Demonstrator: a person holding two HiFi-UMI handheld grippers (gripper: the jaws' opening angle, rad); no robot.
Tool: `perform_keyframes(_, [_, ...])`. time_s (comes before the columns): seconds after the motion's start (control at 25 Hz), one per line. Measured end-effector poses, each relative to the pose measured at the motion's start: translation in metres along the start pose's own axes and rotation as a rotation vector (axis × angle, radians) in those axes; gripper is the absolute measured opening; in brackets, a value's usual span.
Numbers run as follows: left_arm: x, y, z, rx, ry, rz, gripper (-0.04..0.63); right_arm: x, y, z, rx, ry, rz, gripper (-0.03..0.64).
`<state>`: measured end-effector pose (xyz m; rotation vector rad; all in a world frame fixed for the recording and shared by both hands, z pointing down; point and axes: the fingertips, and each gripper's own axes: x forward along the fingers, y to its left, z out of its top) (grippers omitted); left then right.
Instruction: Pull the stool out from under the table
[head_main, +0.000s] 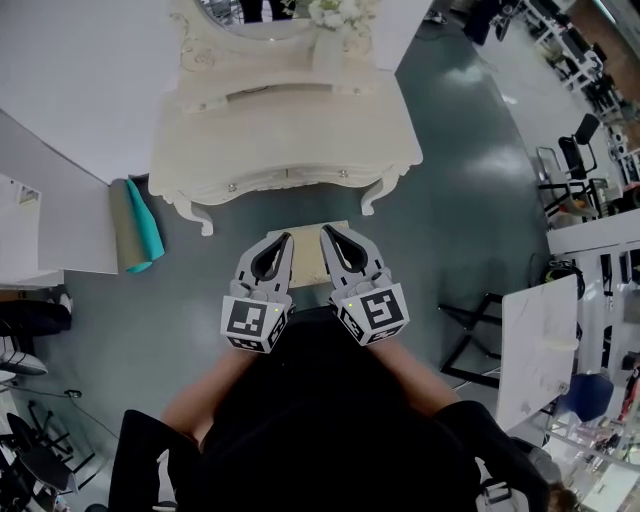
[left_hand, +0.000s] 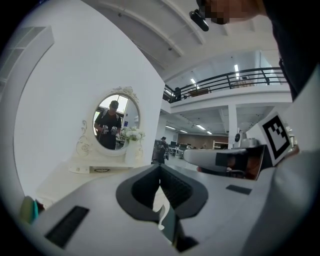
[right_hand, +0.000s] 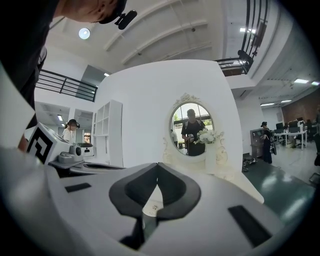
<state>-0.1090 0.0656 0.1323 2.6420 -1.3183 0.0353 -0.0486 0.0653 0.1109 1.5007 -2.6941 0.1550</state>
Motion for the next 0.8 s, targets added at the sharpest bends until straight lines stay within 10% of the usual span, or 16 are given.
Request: perform_keyframes(0.8, [-0.017,0.019,-0.003,0.027,-0.017,0.034,0.015,0.014,0.028,-0.012,-0.025,0.02,0.023,0.018])
